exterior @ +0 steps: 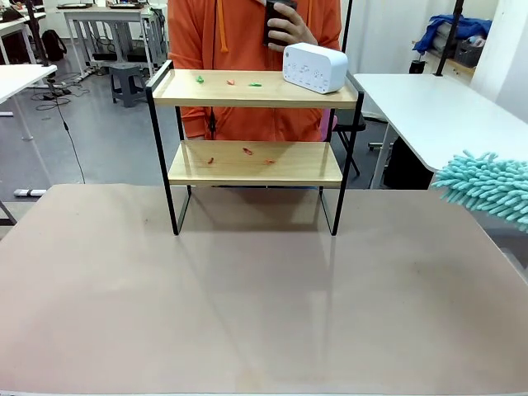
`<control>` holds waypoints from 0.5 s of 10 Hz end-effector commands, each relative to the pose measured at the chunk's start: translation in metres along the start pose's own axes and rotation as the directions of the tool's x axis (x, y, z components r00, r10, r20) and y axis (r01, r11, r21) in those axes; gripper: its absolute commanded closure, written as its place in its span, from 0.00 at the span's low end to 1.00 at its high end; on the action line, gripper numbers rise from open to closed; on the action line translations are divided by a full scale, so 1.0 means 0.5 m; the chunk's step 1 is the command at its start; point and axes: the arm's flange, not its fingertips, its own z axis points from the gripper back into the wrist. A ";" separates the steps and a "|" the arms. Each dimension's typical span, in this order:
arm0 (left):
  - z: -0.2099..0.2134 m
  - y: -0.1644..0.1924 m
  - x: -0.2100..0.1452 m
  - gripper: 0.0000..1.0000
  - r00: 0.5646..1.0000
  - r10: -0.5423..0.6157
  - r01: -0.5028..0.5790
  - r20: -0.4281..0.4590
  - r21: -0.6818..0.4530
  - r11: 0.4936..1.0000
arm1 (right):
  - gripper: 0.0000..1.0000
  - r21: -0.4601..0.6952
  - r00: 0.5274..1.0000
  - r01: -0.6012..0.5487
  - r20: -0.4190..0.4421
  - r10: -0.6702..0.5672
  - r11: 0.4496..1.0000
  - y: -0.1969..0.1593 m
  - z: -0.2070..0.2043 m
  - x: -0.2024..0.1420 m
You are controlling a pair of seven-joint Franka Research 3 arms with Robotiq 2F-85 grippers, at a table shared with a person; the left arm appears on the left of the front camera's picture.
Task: Clean the shelf.
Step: Clean the specific tier of the Shelf with the Duster once objects are removed.
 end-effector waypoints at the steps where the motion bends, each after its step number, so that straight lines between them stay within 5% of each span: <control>1: -0.004 0.000 -0.002 0.00 1.000 -0.019 0.019 0.013 -0.015 1.000 | 0.87 -0.047 0.987 -0.142 -0.086 0.138 0.989 0.082 -0.034 0.008; 5: -0.004 0.000 -0.002 0.00 1.000 -0.019 0.019 0.013 -0.015 1.000 | 0.87 -0.051 0.899 -0.392 -0.234 0.371 0.919 0.220 -0.118 -0.030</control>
